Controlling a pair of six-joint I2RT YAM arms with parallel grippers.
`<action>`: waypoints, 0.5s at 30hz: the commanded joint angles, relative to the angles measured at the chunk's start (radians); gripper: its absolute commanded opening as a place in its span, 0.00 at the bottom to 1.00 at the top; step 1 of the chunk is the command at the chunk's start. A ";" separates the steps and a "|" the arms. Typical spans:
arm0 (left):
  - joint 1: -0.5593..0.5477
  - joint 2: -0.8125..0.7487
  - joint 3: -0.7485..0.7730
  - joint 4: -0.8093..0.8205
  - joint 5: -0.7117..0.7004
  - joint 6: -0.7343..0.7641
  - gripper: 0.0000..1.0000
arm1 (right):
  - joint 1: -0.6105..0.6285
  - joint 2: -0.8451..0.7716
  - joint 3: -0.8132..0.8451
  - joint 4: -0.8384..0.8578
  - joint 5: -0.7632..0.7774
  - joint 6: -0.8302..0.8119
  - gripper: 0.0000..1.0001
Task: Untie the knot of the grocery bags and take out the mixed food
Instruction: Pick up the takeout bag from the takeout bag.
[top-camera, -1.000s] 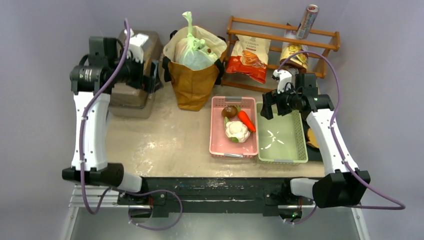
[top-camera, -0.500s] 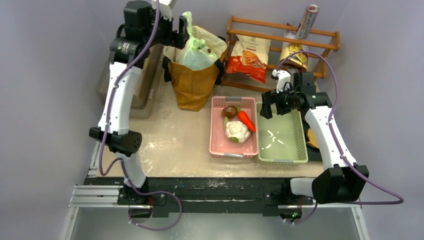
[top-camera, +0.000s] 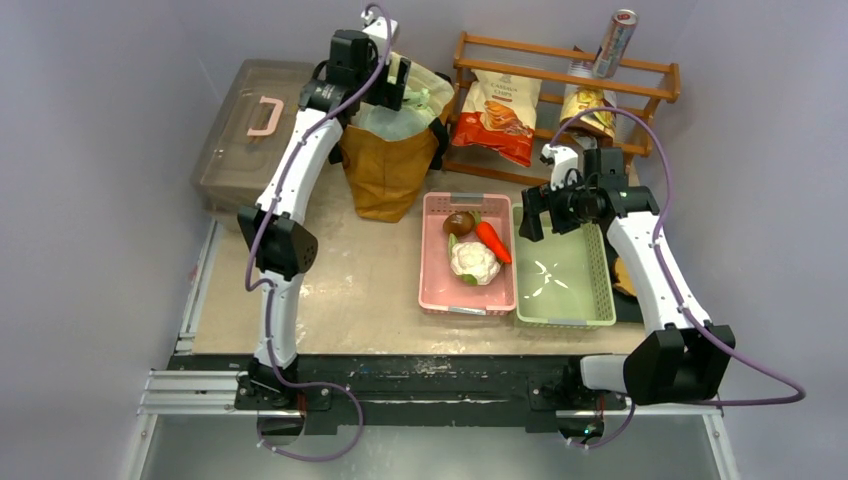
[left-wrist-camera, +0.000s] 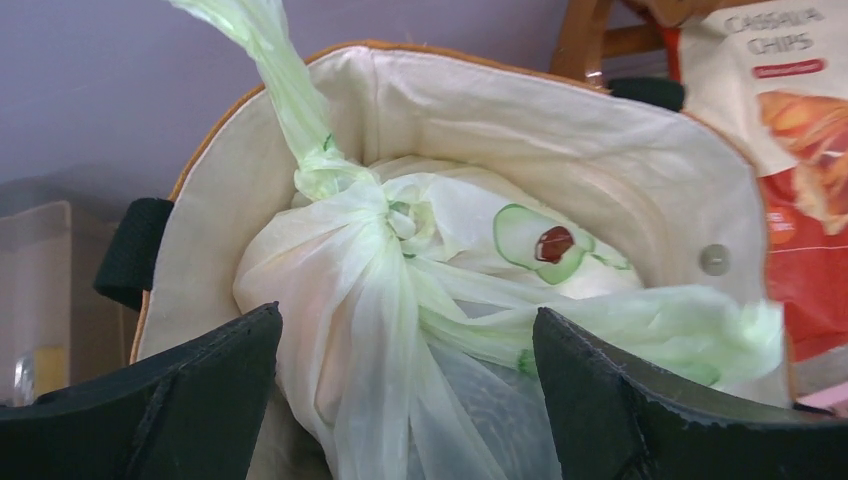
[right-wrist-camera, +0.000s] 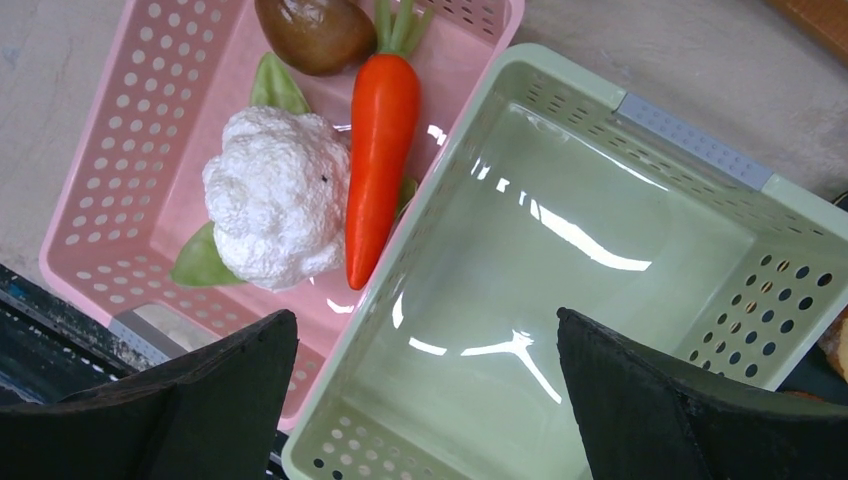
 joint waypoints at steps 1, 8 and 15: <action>0.001 0.031 -0.001 0.063 -0.127 0.044 0.93 | -0.004 -0.020 -0.016 0.026 0.008 0.008 0.99; 0.002 0.070 -0.089 0.019 -0.136 0.047 0.96 | -0.004 -0.016 -0.021 0.025 0.013 0.007 0.99; 0.003 0.137 -0.081 -0.016 -0.123 0.030 0.99 | -0.004 -0.004 -0.019 0.026 0.016 0.006 0.99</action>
